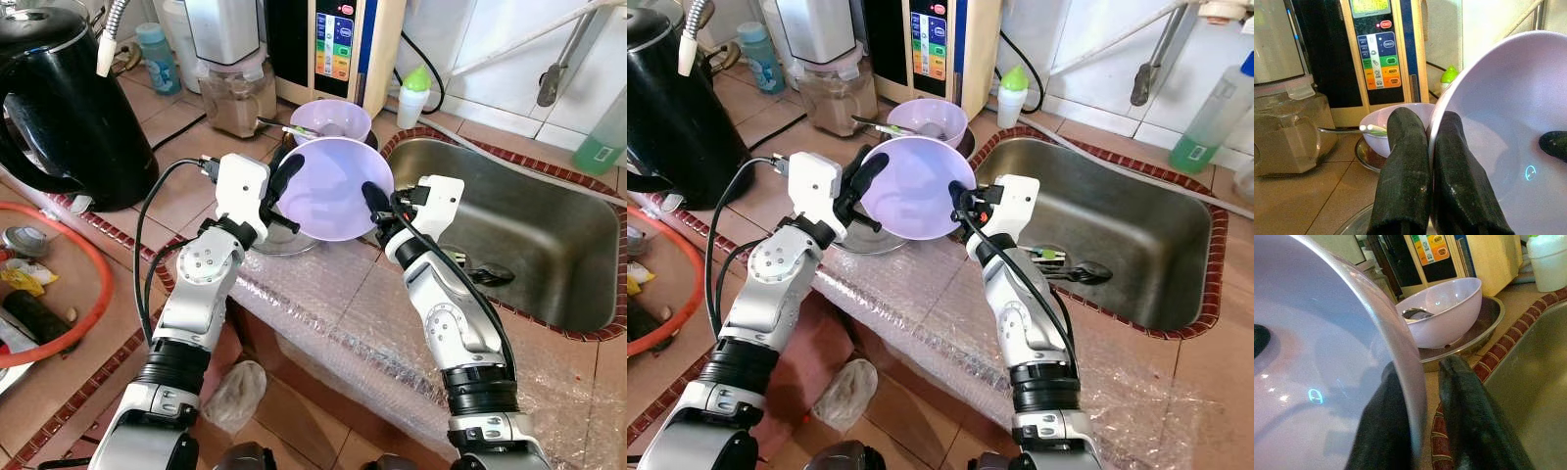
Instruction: Kitchen organization
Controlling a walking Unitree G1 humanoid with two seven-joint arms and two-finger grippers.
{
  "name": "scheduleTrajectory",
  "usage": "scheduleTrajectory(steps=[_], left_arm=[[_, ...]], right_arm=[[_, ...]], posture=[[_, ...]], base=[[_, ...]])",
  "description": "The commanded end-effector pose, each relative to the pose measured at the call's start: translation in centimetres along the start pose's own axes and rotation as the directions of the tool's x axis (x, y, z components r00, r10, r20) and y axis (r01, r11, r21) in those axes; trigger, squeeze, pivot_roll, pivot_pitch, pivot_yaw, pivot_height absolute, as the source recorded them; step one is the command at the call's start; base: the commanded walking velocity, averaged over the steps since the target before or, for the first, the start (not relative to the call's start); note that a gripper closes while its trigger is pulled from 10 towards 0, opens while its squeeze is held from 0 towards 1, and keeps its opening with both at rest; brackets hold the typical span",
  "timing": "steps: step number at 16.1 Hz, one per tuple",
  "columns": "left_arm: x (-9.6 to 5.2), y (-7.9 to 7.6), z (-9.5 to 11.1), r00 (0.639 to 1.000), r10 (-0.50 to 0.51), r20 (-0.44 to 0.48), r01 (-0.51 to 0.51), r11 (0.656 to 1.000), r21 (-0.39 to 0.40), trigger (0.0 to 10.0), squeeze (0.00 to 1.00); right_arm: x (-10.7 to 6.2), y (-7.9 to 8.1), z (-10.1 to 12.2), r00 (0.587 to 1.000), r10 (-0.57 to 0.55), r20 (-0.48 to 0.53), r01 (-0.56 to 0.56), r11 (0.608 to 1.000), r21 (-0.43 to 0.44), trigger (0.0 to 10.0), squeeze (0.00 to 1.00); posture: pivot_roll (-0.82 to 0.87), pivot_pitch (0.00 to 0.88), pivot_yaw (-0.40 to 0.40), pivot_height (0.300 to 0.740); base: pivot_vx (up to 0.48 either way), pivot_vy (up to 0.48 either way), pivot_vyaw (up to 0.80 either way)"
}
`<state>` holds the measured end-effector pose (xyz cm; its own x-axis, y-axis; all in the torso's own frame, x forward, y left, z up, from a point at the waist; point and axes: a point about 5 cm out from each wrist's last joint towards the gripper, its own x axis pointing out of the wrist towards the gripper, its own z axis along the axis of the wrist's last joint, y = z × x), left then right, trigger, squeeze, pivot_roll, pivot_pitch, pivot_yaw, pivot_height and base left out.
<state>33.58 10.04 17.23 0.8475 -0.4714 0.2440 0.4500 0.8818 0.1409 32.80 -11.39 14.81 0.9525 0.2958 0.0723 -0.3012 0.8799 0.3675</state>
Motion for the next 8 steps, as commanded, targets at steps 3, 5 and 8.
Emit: scheduleTrajectory(steps=[3,5,8], left_arm=[[0.7,0.9,1.9,0.995,0.044,0.088,-0.046,0.999,0.021,0.0,0.0],[0.8,0.6,1.8,0.996,0.03,0.083,-0.032,0.999,0.02,0.0,0.0],[1.3,0.3,1.6,0.998,0.007,0.062,-0.008,1.0,0.027,1.3,0.0]], right_arm=[[-0.4,-3.1,1.2,0.983,-0.182,0.03,0.182,0.983,0.018,0.0,0.0],[-0.3,-3.2,1.7,0.98,-0.192,0.051,0.192,0.981,0.014,0.0,0.0],[0.0,-4.0,3.1,0.969,-0.227,0.093,0.227,0.974,0.015,0.0,0.0]], posture=[[-0.07,0.006,0.035,0.74],[-0.07,0.008,0.037,0.74],[-0.07,0.014,0.043,0.74]], base=[[0.0,0.0,0.0],[0.0,0.0,0.0],[0.0,0.0,0.0]])
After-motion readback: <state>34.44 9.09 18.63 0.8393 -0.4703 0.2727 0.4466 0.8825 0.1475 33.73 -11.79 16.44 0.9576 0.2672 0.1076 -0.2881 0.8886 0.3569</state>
